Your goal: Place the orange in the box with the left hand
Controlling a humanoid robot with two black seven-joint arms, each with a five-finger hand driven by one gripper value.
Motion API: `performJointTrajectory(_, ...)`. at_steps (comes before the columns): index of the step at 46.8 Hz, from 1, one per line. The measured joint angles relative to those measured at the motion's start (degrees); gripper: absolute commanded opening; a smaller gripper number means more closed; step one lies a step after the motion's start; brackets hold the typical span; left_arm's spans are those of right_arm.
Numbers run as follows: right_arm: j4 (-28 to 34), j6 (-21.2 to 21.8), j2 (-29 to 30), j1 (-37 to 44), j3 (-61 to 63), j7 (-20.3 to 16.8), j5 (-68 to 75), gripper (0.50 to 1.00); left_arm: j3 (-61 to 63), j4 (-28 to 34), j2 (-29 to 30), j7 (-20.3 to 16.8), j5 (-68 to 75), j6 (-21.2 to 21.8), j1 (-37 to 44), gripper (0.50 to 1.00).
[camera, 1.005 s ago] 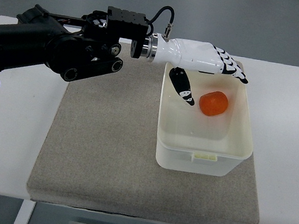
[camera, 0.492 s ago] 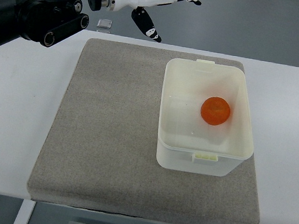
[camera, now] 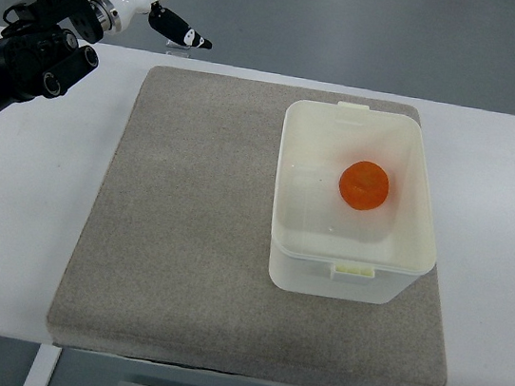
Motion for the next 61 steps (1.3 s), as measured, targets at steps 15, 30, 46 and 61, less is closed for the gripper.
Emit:
performJointTrajectory(15,0.0,0.0,0.0,0.0,0.0,0.0,0.0,0.926,-1.5,4.2,-2.1,0.0,-32.2,-5.9,3.0,0.988)
performJointTrajectory(30,0.0,0.0,0.0,0.0,0.0,0.0,0.0,0.926,-11.8,4.3,-2.7,5.8,-50.9,-22.5,8.2,0.990)
performJointTrajectory(46,0.0,0.0,0.0,0.0,0.0,0.0,0.0,0.926,-26.7,4.3,-3.5,5.8,-51.2,-23.7,10.8,0.990)
performJointTrajectory(61,0.0,0.0,0.0,0.0,0.0,0.0,0.0,0.926,-36.0,4.2,-5.5,6.4,-51.2,-23.7,11.9,0.990)
